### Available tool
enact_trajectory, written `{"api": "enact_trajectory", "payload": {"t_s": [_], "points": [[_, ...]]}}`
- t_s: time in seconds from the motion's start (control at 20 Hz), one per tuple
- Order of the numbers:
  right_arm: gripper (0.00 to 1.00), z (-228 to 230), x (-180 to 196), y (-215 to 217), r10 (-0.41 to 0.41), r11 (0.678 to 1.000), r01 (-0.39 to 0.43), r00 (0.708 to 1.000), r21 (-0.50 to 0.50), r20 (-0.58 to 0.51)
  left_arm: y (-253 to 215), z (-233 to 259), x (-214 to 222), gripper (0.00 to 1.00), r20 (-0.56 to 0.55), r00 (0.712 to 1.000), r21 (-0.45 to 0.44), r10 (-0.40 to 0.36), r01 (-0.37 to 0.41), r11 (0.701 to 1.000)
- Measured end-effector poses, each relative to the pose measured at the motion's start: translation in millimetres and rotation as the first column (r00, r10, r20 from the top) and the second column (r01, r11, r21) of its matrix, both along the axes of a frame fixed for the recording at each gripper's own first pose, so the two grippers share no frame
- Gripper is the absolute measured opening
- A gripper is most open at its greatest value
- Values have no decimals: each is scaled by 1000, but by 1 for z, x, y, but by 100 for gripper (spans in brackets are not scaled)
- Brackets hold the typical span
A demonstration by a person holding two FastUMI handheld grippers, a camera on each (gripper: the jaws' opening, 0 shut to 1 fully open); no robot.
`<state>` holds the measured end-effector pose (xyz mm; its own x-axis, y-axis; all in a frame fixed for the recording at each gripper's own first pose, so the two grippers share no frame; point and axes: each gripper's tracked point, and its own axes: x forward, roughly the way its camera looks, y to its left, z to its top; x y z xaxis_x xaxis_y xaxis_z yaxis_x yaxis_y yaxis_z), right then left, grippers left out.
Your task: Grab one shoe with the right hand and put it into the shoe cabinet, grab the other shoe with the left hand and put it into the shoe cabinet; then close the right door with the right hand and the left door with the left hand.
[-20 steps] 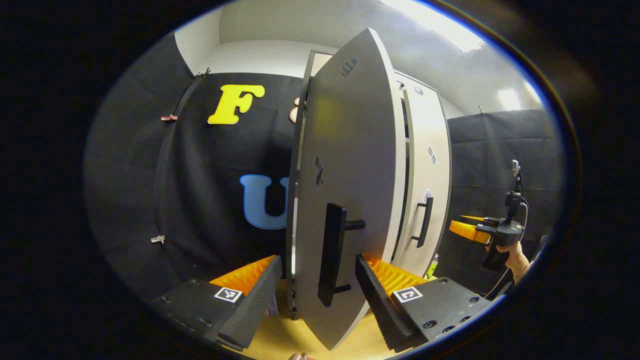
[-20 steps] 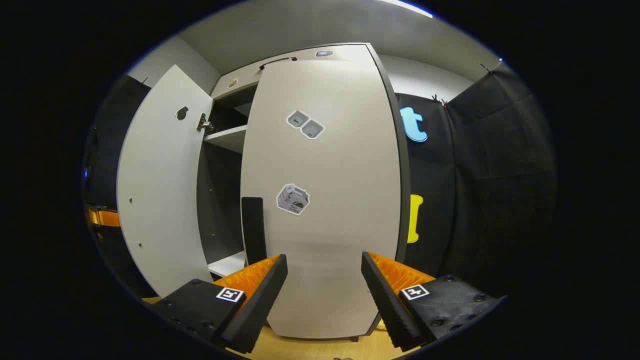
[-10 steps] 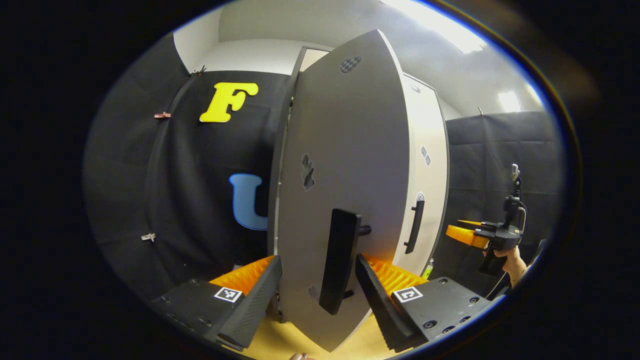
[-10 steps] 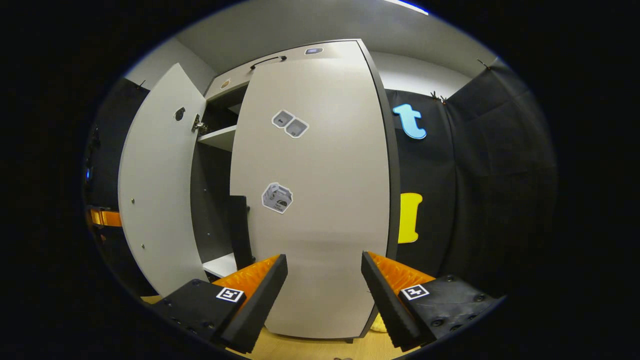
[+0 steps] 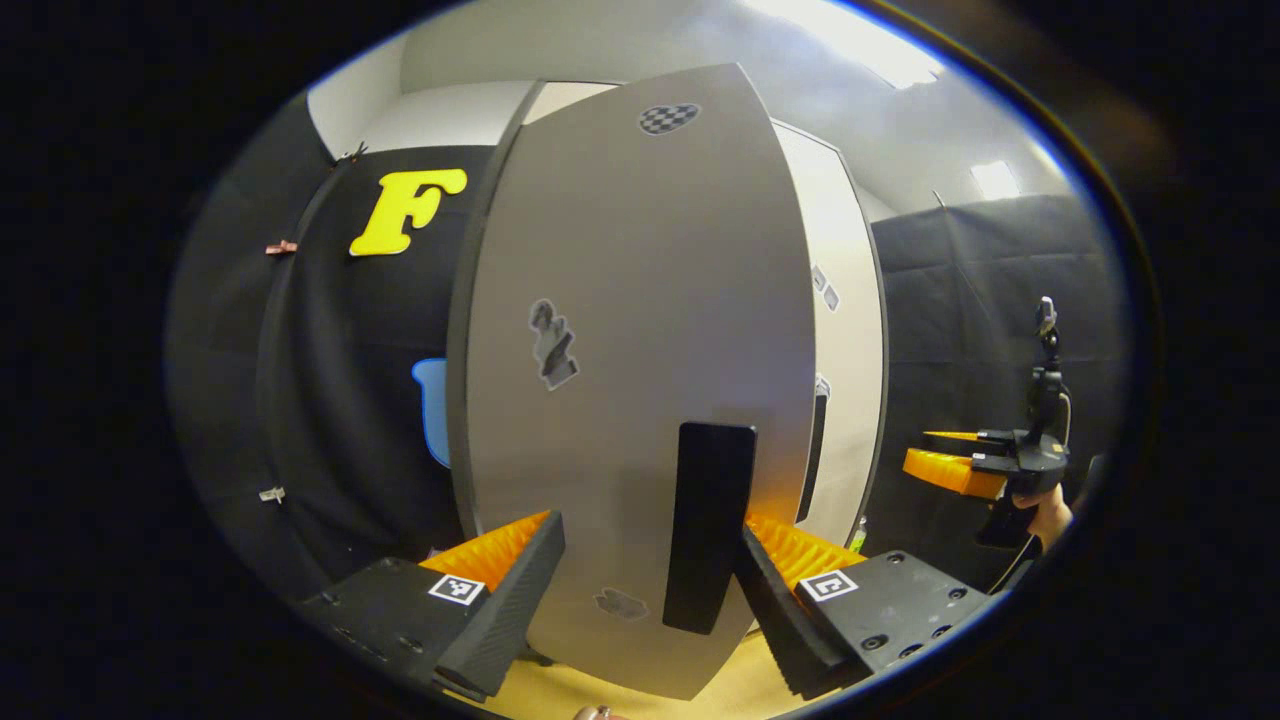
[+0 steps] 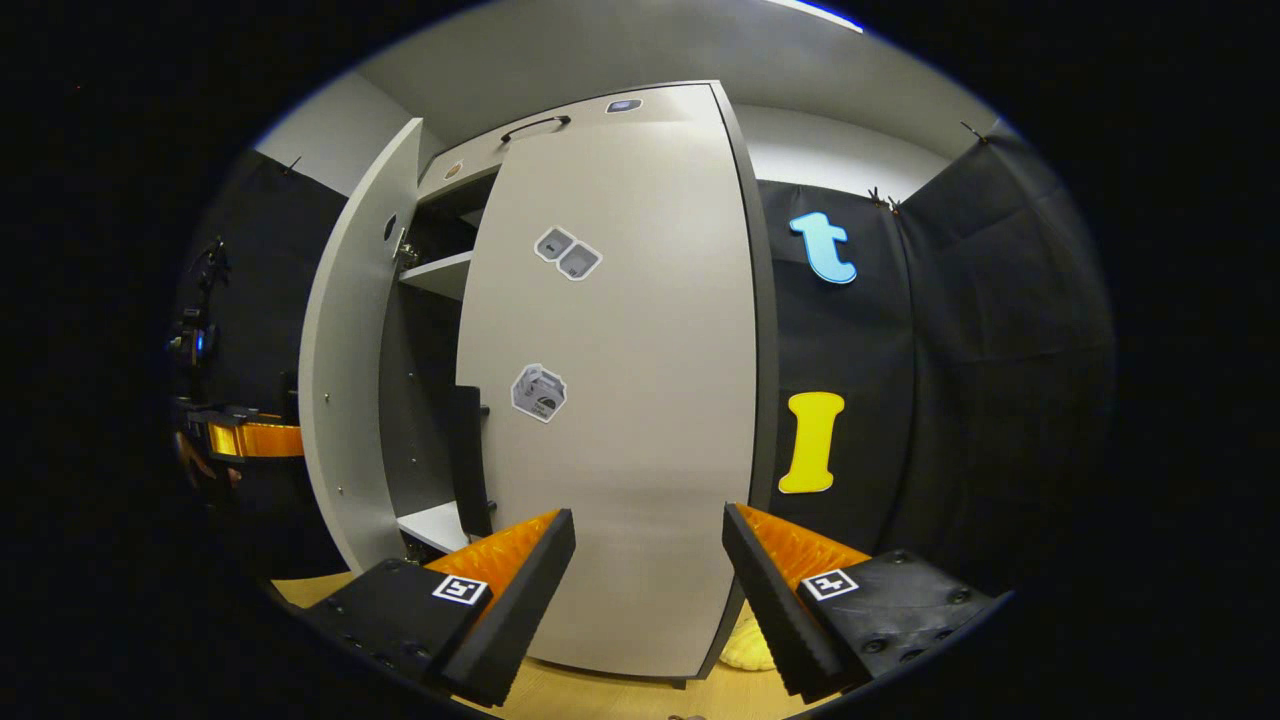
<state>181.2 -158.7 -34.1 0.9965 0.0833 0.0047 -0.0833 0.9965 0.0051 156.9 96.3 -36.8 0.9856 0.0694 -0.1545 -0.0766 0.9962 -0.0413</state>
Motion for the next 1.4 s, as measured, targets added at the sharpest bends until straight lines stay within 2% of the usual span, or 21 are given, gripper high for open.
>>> {"api": "enact_trajectory", "payload": {"t_s": [0.25, 0.5, 0.55, 0.75, 0.9, 1.2, 1.4], "points": [[98, -7, -3, -14, -5, 999, 5, 1000, 32, -21, -14, -2, 34, 99, 11, 999, 27, 50, -50, 998], [98, -9, 2, -10, 42, 998, -40, 999, 46, -28, -26, -4, 59, 97, 18, 996, 80, 91, -92, 992], [98, -9, 2, -9, 49, 998, -47, 998, 46, -30, -27, -3, 64, 93, 21, 995, 89, 100, -101, 991], [98, -11, 6, -6, 73, 996, -71, 997, 55, -32, -29, -4, 81, 93, 20, 991, 135, 129, -131, 982], [98, -14, 9, 2, 94, 994, -91, 995, 63, -44, -29, -5, 90, 94, 23, 988, 133, 155, -157, 979], [98, -17, 9, 10, 105, 994, -103, 993, 35, -55, -31, -5, 90, 93, 23, 982, 152, 186, -188, 970], [98, -15, 3, 13, 92, 995, -89, 994, 47, -62, -39, -2, 79, 94, 25, 986, 112, 164, -165, 980]]}}
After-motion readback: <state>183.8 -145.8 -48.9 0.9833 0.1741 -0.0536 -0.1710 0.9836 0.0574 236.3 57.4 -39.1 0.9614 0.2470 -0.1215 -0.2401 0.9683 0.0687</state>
